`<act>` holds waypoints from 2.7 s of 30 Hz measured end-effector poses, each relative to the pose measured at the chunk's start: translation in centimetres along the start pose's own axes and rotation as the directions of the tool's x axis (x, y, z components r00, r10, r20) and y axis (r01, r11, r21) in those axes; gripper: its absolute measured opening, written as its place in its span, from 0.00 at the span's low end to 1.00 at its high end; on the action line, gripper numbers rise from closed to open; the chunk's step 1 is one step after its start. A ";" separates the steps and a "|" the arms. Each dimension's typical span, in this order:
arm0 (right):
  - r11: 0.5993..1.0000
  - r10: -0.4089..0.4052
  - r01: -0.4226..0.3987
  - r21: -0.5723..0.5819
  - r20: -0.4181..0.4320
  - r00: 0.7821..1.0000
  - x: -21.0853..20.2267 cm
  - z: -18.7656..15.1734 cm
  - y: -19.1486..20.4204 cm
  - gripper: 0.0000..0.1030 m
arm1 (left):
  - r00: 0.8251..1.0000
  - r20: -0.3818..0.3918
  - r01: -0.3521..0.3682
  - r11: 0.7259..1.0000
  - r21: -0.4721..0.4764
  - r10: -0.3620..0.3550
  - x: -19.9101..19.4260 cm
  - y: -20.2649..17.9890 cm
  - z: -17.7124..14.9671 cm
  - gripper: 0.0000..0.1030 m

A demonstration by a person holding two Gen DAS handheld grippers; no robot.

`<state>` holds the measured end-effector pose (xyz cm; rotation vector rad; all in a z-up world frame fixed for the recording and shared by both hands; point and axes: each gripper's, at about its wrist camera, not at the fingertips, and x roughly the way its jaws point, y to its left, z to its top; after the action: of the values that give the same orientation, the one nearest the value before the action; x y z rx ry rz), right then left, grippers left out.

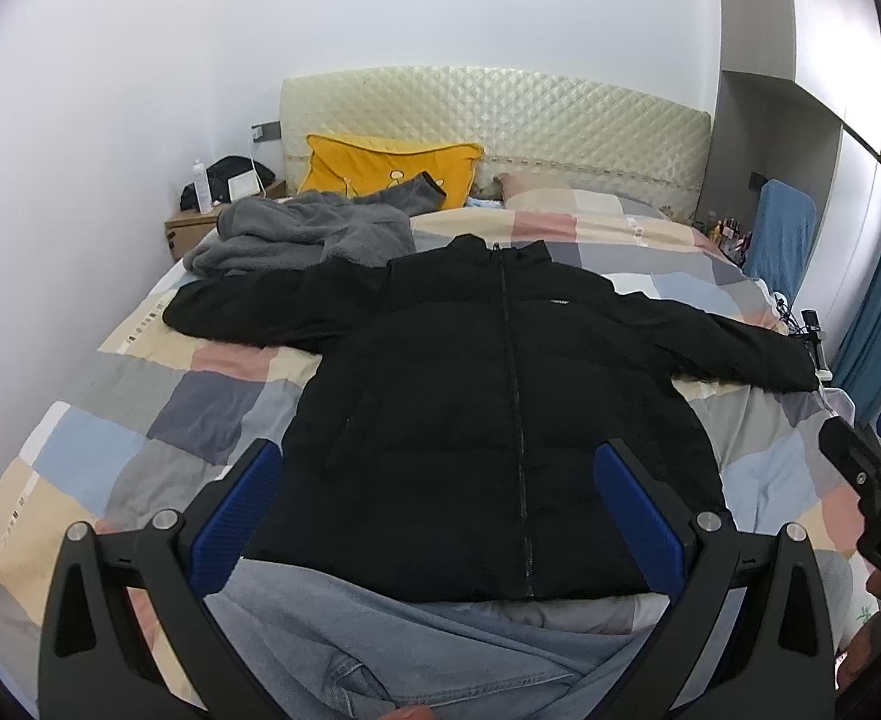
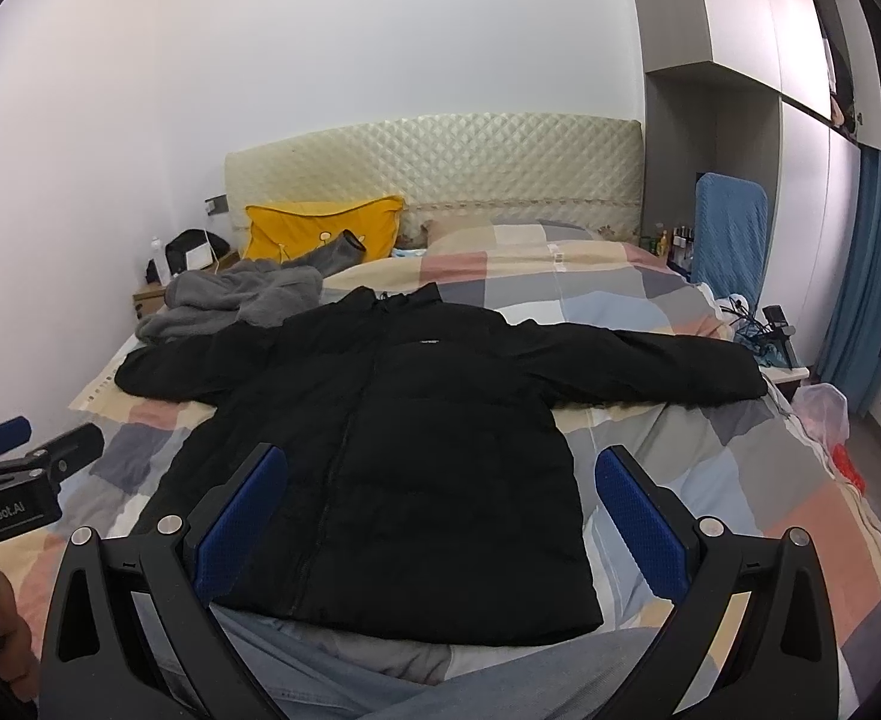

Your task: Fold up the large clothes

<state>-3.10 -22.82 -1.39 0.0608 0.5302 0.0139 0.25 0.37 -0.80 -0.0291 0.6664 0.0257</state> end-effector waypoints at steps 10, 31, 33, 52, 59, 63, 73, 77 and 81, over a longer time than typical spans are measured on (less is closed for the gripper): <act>1.000 -0.001 0.001 -0.006 -0.001 1.000 0.0 0.2 0.2 1.00 | 1.000 -0.026 0.013 1.000 -0.015 -0.013 0.6 0.0 -0.1 1.00; 1.000 0.016 -0.016 -0.001 -0.002 1.000 -0.3 0.1 0.4 1.00 | 1.000 -0.024 0.007 1.000 -0.010 -0.008 0.6 -0.1 -0.3 1.00; 1.000 0.016 -0.016 0.000 -0.005 1.000 -0.3 0.1 0.4 1.00 | 0.999 -0.031 0.010 1.000 -0.014 -0.011 0.6 -0.1 -0.3 1.00; 1.000 0.021 -0.021 0.006 -0.013 1.000 0.1 0.2 0.2 1.00 | 0.998 -0.061 0.016 1.000 -0.013 -0.016 1.0 0.5 -0.2 1.00; 1.000 0.028 -0.028 0.000 0.020 0.999 0.2 0.7 -0.1 1.00 | 0.998 -0.059 0.011 1.000 -0.009 -0.012 1.7 0.3 0.7 1.00; 0.999 0.039 -0.040 0.015 0.038 0.999 0.4 1.5 -0.6 1.00 | 0.999 -0.014 0.030 1.000 -0.006 -0.031 1.8 -0.3 1.0 1.00; 1.000 0.024 -0.022 -0.017 0.134 0.991 1.5 3.5 -2.6 1.00 | 0.991 0.096 0.096 0.995 -0.013 -0.094 3.7 -2.3 5.7 1.00; 1.000 -0.001 0.005 -0.025 0.161 0.987 1.5 4.8 -4.3 1.00 | 0.988 0.095 0.121 0.992 0.024 -0.123 6.3 -4.3 7.4 1.00; 1.000 0.009 -0.005 -0.019 0.172 0.985 2.2 6.0 -6.3 1.00 | 0.976 0.133 0.169 0.985 0.030 -0.171 7.4 -5.5 9.5 1.00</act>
<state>1.86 -29.33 2.31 0.0451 0.3570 0.0202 12.17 -4.66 2.20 -0.0661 0.5267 -0.1422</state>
